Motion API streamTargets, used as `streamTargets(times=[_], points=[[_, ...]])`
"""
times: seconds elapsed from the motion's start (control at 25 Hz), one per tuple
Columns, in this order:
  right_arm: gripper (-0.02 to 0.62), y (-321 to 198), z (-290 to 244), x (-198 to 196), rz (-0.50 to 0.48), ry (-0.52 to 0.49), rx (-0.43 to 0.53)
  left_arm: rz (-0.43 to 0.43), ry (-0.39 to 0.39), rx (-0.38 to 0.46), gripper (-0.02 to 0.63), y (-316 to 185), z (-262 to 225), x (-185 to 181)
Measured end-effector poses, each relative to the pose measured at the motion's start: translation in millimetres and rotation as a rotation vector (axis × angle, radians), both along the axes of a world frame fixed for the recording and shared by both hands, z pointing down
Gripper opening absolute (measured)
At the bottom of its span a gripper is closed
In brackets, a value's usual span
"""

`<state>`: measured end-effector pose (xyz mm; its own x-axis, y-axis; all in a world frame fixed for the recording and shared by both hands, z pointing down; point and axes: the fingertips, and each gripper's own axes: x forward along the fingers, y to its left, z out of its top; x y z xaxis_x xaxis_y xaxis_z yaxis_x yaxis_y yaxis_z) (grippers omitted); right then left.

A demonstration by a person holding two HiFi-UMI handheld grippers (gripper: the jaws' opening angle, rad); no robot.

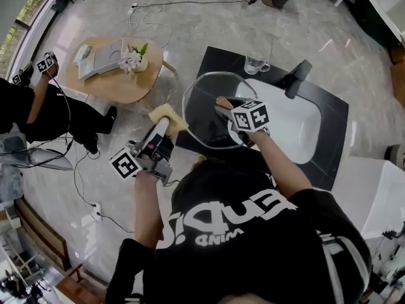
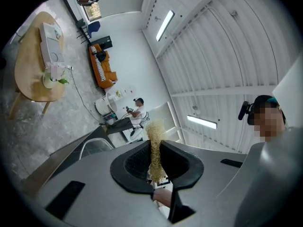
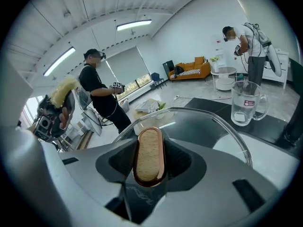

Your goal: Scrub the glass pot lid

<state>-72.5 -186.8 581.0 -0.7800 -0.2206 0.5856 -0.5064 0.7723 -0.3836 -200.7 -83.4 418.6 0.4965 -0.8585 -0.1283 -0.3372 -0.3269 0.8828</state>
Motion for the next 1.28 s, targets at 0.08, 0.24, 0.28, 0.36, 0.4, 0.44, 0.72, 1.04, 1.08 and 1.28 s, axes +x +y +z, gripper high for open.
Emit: streamTargets(times=[0.08,0.24,0.28,0.36,0.4,0.44,0.72,1.04,1.08,1.28], points=[[0.173,-2.5,7.5,-6.0,-0.009,0.011,-0.009,-0.01,-0.003,-0.008,0.054,4.0,0.9,-1.5],[0.173,-8.1,19.5,-15.1,-0.017,0.045,-0.017,-0.03,-0.007,-0.023,0.054,12.3,2.3,-5.5],[0.173,-8.3,22.6,-17.6,-0.02,0.055,-0.02,-0.036,-0.007,-0.026,0.054,14.4,2.4,-7.0],[0.173,-8.5,28.7,-22.3,-0.032,0.074,-0.021,-0.046,-0.011,-0.031,0.054,18.1,3.1,-9.1],[0.173,-9.4,31.9,-23.5,-0.035,0.085,-0.018,-0.049,-0.013,-0.033,0.054,19.4,3.7,-9.4],[0.173,-10.7,35.0,-24.3,-0.038,0.094,-0.016,-0.052,-0.014,-0.036,0.054,20.3,4.5,-9.2],[0.173,-15.6,49.7,-30.4,-0.046,0.117,-0.029,-0.061,-0.019,-0.044,0.054,25.0,4.6,-8.7],[0.173,-18.4,52.4,-36.2,-0.066,0.124,-0.019,-0.057,-0.014,-0.05,0.054,20.1,8.3,-6.1],[0.173,-18.0,52.3,-37.2,-0.071,0.123,-0.021,-0.055,-0.014,-0.05,0.054,19.4,8.3,-6.5],[0.173,-16.6,49.1,-38.3,-0.083,0.12,-0.023,-0.044,-0.015,-0.054,0.054,17.6,8.7,-4.4]])
